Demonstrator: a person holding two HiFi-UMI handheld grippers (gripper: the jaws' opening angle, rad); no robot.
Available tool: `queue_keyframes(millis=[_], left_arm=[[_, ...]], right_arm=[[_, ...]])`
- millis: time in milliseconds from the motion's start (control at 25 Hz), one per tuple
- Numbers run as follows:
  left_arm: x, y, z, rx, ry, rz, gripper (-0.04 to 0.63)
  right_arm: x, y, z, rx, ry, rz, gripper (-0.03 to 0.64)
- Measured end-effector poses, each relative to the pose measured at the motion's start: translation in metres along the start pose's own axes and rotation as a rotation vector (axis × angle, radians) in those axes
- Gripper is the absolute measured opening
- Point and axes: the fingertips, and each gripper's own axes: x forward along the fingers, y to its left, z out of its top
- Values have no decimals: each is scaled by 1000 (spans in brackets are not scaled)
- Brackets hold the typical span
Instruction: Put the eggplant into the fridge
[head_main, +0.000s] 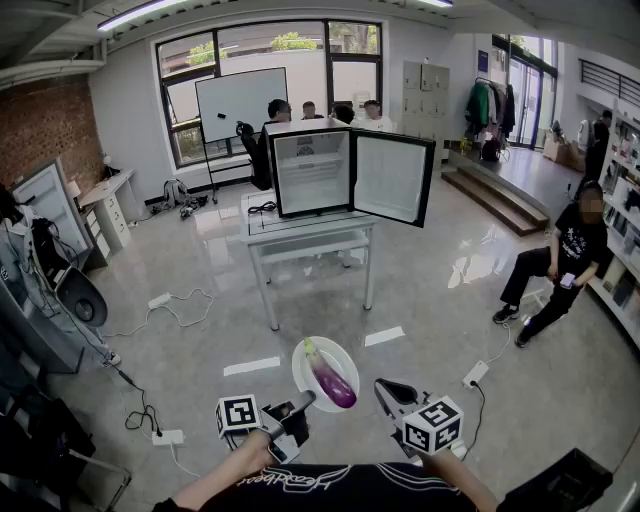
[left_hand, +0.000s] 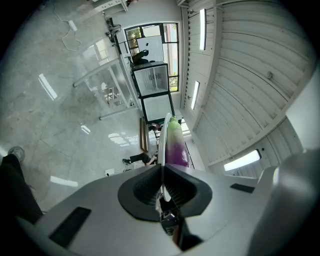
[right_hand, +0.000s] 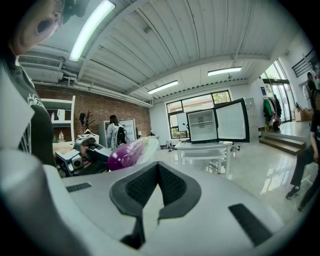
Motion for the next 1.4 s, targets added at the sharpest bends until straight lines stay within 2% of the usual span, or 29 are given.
queue_keyframes(millis=[200, 720, 960, 1160, 1400], left_arm=[[3, 2, -8, -16, 2, -11, 25], [15, 11, -11, -23, -25, 22, 25], [25, 13, -3, -49, -32, 17, 25], [38, 16, 2, -39, -12, 38, 25], [56, 33, 22, -86, 5, 39, 25]], right_arm=[[-1, -1, -3, -6, -2, 3, 8], [-7, -20, -12, 0, -14, -1, 8], [-5, -31, -18, 14, -23, 4, 8], [0, -46, -24, 35, -4, -9, 8], [26, -62, -32, 67, 20, -17, 8]])
